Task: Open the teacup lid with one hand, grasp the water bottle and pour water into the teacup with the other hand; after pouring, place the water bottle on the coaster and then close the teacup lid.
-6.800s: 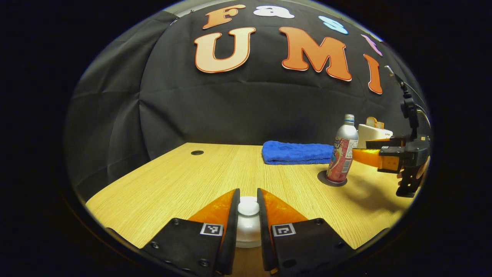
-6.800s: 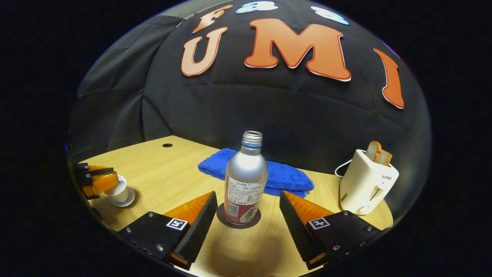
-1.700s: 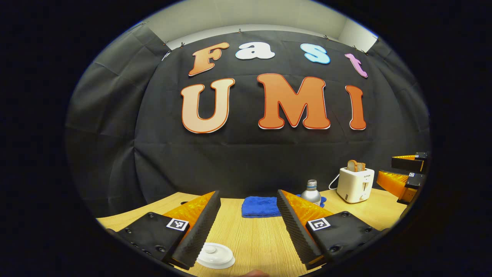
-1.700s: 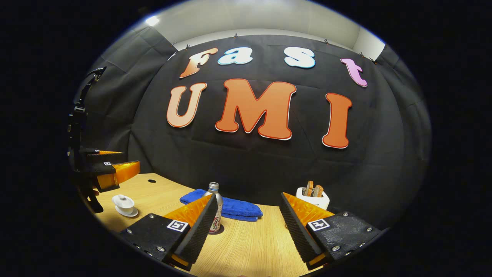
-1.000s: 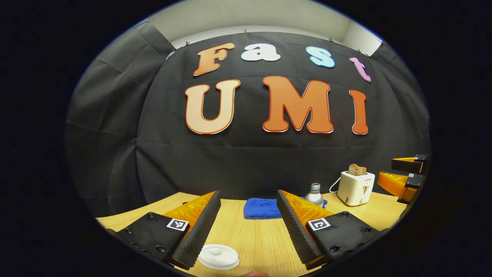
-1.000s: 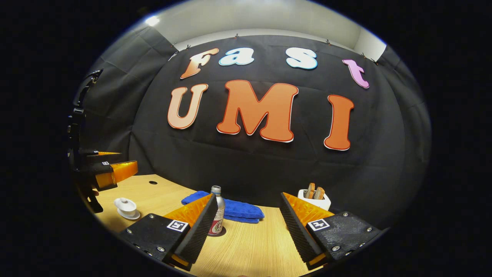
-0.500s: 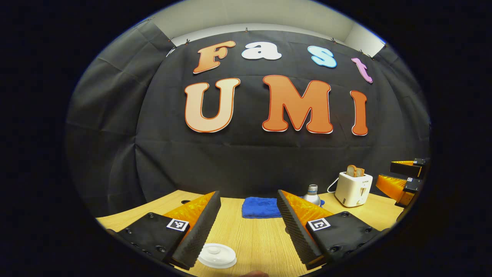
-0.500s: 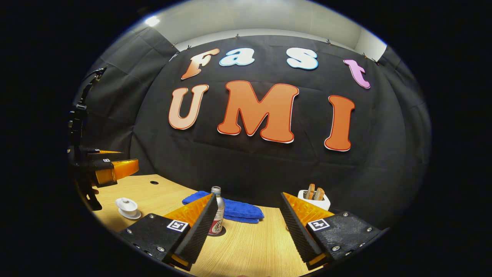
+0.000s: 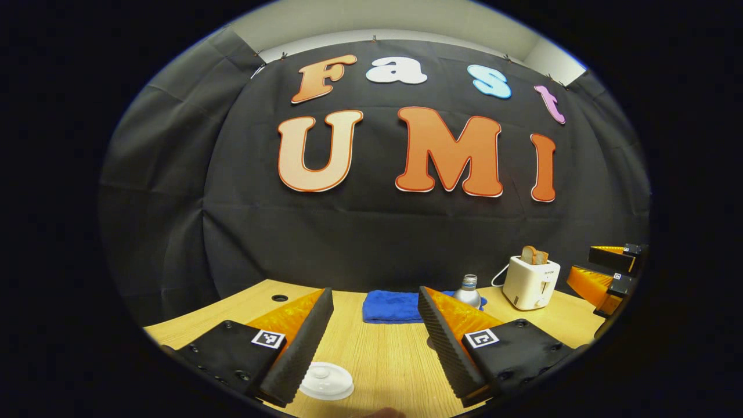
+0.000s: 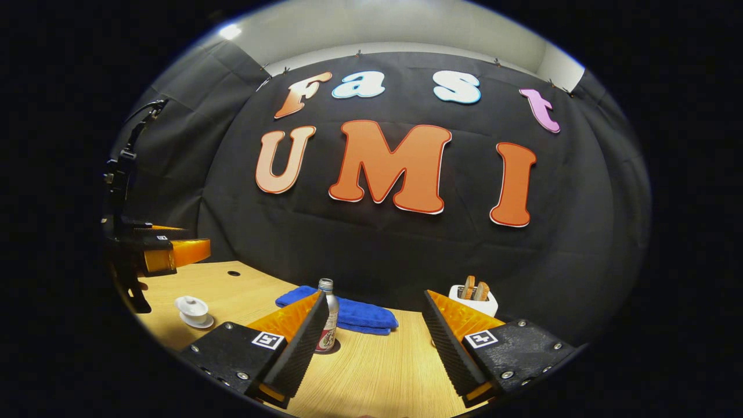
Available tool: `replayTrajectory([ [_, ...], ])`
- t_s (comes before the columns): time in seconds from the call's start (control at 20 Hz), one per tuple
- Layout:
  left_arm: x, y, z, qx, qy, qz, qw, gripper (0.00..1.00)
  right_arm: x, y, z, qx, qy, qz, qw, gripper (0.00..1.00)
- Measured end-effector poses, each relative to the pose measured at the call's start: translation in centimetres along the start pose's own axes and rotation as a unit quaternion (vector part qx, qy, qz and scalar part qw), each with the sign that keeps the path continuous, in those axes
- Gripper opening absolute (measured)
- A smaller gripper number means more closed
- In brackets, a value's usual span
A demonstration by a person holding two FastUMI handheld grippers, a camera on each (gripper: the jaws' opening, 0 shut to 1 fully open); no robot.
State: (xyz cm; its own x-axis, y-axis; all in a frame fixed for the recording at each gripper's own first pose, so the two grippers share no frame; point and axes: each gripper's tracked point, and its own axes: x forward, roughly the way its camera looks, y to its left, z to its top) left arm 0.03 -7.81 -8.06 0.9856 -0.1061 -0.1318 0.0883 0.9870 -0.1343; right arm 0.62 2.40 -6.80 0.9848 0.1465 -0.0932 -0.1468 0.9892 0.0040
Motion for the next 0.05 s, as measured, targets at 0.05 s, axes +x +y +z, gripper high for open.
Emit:
replayTrajectory([
  [0.05, 0.01, 0.23, -0.14, 0.000, 0.001, 0.002, 1.000, 1.00, -0.09, -0.08, -0.02, 0.000, 0.000, 0.000, 1.000, 0.97],
])
